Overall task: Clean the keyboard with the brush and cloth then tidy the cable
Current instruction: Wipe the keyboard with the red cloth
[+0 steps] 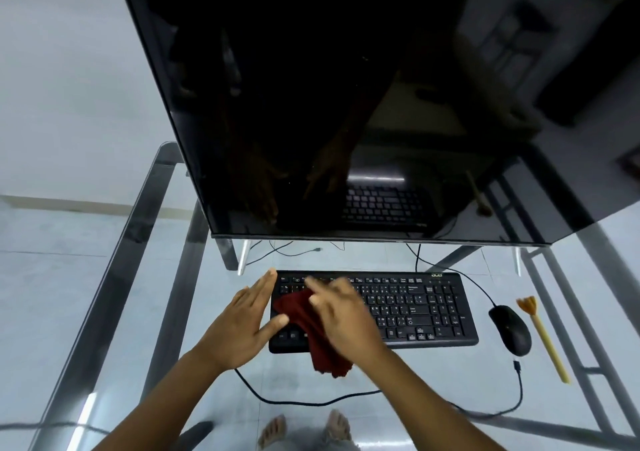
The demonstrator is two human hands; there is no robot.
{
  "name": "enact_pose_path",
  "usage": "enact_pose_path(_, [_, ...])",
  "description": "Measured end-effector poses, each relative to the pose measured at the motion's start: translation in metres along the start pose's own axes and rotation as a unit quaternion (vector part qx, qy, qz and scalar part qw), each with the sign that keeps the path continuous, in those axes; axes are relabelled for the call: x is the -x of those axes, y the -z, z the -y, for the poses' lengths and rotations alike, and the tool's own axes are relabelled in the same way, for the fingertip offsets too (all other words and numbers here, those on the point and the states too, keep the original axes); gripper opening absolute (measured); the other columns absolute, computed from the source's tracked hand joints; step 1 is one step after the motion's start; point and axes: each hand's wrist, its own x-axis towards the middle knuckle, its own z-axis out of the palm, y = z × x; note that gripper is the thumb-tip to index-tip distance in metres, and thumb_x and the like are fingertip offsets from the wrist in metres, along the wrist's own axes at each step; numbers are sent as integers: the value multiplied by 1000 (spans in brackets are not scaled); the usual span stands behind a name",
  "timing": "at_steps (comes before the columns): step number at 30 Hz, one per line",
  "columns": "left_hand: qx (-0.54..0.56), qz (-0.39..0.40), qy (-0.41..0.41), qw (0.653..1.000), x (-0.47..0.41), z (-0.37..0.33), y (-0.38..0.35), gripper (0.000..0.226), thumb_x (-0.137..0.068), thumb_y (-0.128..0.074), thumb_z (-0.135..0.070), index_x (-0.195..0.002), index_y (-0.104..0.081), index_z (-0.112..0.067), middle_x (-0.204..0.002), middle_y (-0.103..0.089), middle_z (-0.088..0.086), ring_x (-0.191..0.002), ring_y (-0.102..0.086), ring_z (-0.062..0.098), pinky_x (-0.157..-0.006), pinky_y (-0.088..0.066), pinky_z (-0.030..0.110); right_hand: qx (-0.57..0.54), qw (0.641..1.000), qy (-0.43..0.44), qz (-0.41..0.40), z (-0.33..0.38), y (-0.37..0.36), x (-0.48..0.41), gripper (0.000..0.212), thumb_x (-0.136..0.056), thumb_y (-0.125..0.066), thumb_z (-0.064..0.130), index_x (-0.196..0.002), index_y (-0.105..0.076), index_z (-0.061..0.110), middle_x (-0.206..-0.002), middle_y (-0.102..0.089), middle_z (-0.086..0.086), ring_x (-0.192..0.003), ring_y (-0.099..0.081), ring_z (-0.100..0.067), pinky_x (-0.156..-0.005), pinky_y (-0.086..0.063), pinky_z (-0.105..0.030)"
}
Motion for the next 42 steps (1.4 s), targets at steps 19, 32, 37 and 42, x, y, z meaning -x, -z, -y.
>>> enact_pose_path(19, [289,-118,79,947,-45,-138,14,14,-86,-70,-19,-82,-65,-31,-79,-70,-7,-73,-65,9,-70,-54,25,-278,950,-141,7,-49,106,18,12,-85,-75,21,-91,-66,25,-82,-68,8,-76,-64,-3,-71,-54,-22])
enact_pose_path(32, [326,-63,12,943,-165,-363,-101,11,-83,-71,-19,-82,-65,-29,-80,-69,-13,-70,-61,5,-70,-50,21,-240,933,-174,-204,-206,288,121,13,-91,-68,13,-98,-68,25,-88,-73,9,-78,-68,-7,-65,-54,-18])
enact_pose_path(37, [393,36,73,916,-193,-421,-170,5,-83,-70,-22,-85,-67,-25,-83,-70,-6,-75,-68,16,-79,-58,36,-177,936,-223,-205,-276,333,164,12,-91,-69,22,-100,-69,29,-91,-75,8,-89,-70,-14,-78,-56,-30])
enact_pose_path(42, [319,65,71,943,-216,-444,-227,4,-87,-66,-21,-91,-66,-22,-88,-68,-8,-86,-65,12,-79,-53,26,-143,933,-300,-138,-335,345,176,5,-92,-67,25,-97,-68,27,-87,-73,4,-83,-70,-17,-66,-58,-31])
